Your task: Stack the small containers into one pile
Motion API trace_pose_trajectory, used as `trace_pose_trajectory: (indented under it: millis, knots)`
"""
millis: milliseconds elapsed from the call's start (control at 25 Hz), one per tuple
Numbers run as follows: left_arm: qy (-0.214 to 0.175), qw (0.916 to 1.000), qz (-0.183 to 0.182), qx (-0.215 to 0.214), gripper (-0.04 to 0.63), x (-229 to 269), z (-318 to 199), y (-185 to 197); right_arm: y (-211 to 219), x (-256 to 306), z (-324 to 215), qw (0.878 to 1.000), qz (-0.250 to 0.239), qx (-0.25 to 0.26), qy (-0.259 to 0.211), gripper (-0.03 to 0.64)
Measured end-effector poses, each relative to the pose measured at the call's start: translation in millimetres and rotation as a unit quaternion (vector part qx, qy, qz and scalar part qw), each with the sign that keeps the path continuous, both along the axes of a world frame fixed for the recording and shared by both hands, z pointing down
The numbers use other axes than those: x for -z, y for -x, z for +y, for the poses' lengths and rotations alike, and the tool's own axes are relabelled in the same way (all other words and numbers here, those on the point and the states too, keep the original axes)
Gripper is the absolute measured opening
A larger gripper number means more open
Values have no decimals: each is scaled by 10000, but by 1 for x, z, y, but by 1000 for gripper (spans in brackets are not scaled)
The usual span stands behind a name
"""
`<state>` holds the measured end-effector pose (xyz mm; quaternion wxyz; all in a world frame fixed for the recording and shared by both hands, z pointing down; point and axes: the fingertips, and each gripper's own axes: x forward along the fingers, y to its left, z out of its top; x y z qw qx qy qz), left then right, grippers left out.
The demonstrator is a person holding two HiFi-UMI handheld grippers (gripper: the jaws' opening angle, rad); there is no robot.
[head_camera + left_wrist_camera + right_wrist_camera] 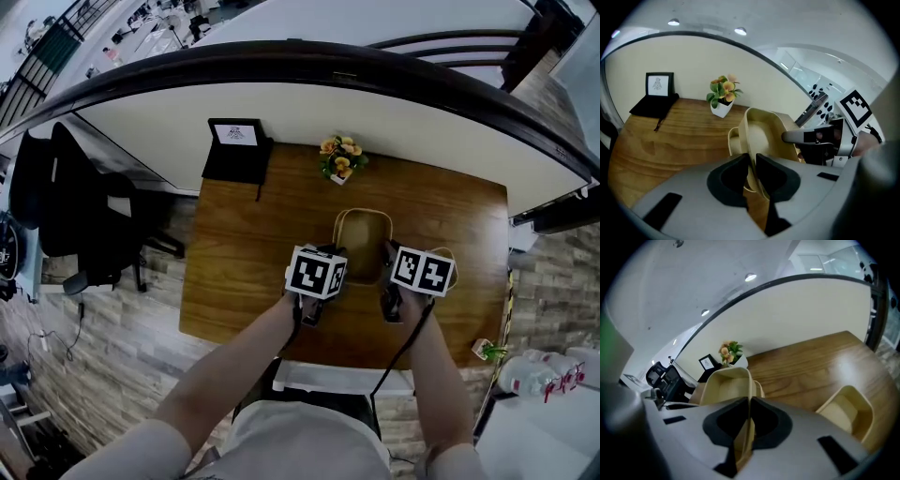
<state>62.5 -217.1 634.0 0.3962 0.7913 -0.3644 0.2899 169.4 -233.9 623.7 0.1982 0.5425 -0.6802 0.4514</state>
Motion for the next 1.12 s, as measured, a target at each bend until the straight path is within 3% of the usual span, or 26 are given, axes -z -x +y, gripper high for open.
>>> trace_pose_trajectory:
  millis: [200, 400, 560, 840, 880, 920, 960, 1120]
  knots:
    - [99, 9999, -125, 24, 61, -21, 0, 8, 11, -21, -10, 9991, 216, 315, 165, 31]
    - [299, 9990, 176, 292, 67, -29, -8, 6, 11, -39, -20, 9968, 570, 481, 285, 35]
    - [209, 9996, 6, 172, 72, -34, -14, 7, 11, -50, -20, 9957, 676, 512, 381, 43]
    - [-37, 9994, -333, -9, 69, -44, -22, 11, 15, -53, -25, 9867, 1356, 891, 115, 66]
    - [-90, 9992, -402, 16, 69, -43, -24, 13, 15, -54, -25, 9858, 1404, 915, 109, 84]
    - [-148, 9987, -484, 34, 69, -44, -26, 15, 12, -55, -24, 9846, 1478, 923, 123, 158]
    - [-187, 9982, -564, 36, 69, -46, -27, 18, 9, -56, -23, 9835, 1552, 919, 153, 187]
    - [96, 9983, -572, 44, 167, -68, -17, 24, 7, -75, -11, 9854, 1443, 849, 324, 206]
